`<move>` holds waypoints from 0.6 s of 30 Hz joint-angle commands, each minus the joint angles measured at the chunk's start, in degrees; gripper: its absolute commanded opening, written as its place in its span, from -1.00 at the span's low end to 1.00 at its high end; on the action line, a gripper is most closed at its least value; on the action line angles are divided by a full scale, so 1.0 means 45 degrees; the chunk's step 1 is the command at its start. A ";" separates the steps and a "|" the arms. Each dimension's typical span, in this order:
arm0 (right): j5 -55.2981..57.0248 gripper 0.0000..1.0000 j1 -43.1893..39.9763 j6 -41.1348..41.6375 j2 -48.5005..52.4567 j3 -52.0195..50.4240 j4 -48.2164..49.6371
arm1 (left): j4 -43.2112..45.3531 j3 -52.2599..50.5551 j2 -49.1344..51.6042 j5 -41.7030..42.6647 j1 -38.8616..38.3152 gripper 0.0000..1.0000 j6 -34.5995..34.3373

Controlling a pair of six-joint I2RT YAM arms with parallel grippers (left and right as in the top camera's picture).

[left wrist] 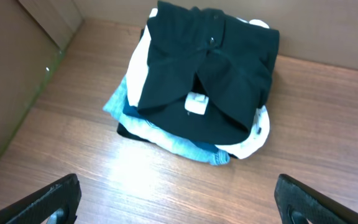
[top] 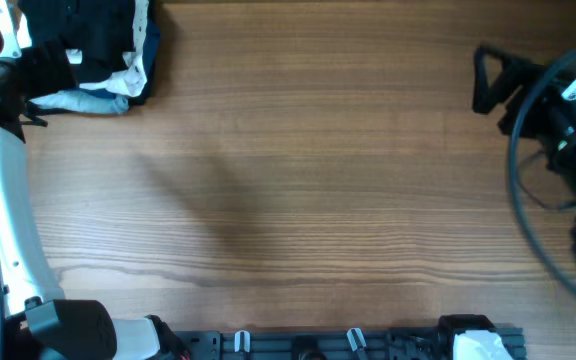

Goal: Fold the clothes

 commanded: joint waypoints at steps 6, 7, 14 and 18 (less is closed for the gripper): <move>0.0923 1.00 0.0257 -0.0753 -0.8383 -1.3498 0.8480 | 0.0005 0.0000 0.0005 -0.0039 0.0005 1.00 0.0194; 0.0933 0.99 0.0257 -0.0505 -0.9068 -1.4392 0.8646 | 0.0010 0.0000 0.0005 -0.0039 0.0005 1.00 0.0194; 0.0869 1.00 0.0243 -0.0238 -1.2264 -1.8170 0.9146 | 0.0010 0.0000 0.0005 -0.0039 0.0005 1.00 0.0194; 0.0267 0.99 0.0243 -0.0228 -1.2502 -1.8923 0.9117 | 0.0005 0.0000 0.0005 -0.0039 0.0005 1.00 0.0194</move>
